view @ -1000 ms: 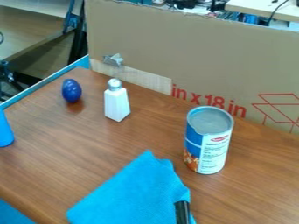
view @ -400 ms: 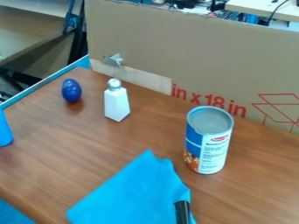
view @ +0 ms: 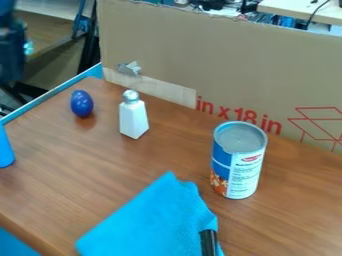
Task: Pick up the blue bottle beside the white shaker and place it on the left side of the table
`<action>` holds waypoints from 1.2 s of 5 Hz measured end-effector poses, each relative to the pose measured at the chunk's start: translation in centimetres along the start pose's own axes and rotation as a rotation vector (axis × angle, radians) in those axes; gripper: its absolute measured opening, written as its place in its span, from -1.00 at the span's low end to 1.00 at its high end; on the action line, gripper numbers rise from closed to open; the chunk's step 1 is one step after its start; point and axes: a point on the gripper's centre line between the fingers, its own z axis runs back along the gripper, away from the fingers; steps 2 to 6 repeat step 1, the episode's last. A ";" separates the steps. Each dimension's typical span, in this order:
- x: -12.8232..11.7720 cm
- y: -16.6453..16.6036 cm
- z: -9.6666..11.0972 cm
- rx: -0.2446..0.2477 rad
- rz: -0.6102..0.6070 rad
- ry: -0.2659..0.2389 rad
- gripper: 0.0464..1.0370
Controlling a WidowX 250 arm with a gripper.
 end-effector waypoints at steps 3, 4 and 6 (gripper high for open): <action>-0.1 -3.1 -0.3 -0.056 -0.115 0.027 0.93; -0.1 -3.1 -0.3 -0.056 -0.115 0.027 0.93; -0.1 -3.1 -0.3 -0.056 -0.115 0.027 0.93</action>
